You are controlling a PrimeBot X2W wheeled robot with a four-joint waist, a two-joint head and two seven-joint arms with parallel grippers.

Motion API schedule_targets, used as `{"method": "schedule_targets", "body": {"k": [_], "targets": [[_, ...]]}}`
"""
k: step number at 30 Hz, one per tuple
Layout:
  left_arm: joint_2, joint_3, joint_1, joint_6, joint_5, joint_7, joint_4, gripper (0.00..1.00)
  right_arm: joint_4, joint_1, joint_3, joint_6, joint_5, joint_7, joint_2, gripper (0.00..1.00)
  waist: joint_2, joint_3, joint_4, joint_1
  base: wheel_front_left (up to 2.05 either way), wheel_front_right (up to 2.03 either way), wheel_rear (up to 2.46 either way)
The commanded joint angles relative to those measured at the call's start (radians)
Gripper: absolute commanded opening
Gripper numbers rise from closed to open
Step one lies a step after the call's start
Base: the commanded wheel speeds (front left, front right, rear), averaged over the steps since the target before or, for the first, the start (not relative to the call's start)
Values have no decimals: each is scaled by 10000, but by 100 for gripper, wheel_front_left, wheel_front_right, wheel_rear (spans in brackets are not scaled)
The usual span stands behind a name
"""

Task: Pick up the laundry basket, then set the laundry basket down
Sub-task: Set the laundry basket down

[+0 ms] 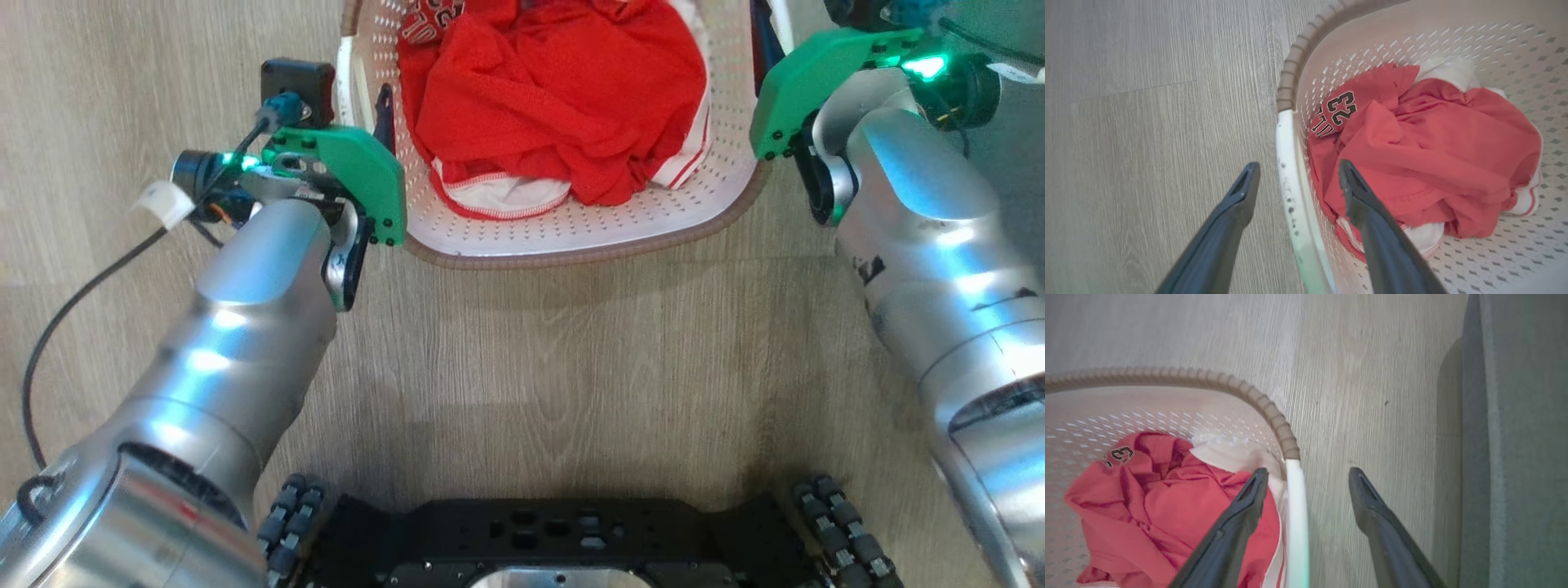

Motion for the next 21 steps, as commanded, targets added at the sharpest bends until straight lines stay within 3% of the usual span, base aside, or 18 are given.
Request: {"method": "schedule_targets", "body": {"k": [1,11,21], "targets": [[421,383,313,140,161,-24,-355,100,-364,739,-101,-17,-216,-47,218,100,0,-279,-73,0,0,0,0],[891,2513,2076,405,1721,-24,-3041,100,-2284,2089,-1309,-17,-1364,-47,223,100,0,-1854,-308,0,0,0,0],[808,4680,4374,114,3654,-24,-5454,100,-4497,3912,-1794,-17,-1680,-47,224,100,0,-3723,-530,0,0,0,0]]}}
